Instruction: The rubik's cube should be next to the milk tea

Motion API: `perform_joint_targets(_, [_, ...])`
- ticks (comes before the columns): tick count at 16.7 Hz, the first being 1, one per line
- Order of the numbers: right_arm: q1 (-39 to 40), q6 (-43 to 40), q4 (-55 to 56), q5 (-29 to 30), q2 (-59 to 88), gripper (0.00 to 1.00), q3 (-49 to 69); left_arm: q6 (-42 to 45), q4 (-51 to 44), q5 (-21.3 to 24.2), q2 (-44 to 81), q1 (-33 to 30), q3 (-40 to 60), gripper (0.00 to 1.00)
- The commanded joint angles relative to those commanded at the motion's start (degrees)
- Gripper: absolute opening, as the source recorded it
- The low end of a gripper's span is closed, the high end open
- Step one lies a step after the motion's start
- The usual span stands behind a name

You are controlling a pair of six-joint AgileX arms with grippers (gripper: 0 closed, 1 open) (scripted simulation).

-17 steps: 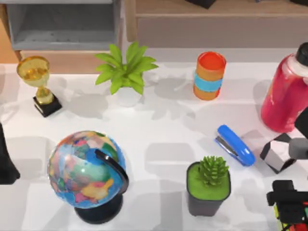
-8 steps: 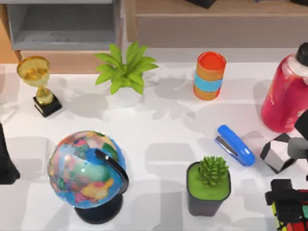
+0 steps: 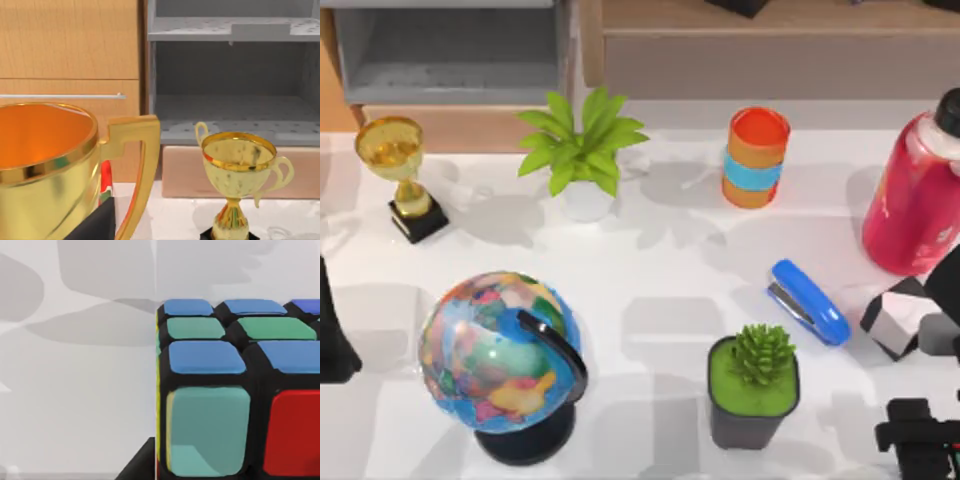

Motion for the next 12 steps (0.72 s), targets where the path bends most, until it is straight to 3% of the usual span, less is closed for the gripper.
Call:
perform_joint_targets(1, [0.0, 0.0, 0.0, 0.0, 0.0, 0.0, 0.0, 0.0, 0.0, 0.0, 0.0, 0.0, 0.0, 1.0])
perform_joint_targets(12, [0.0, 0.0, 0.0, 0.0, 0.0, 0.83, 0.0, 0.0, 0.0, 0.0, 0.0, 0.0, 0.0, 1.0])
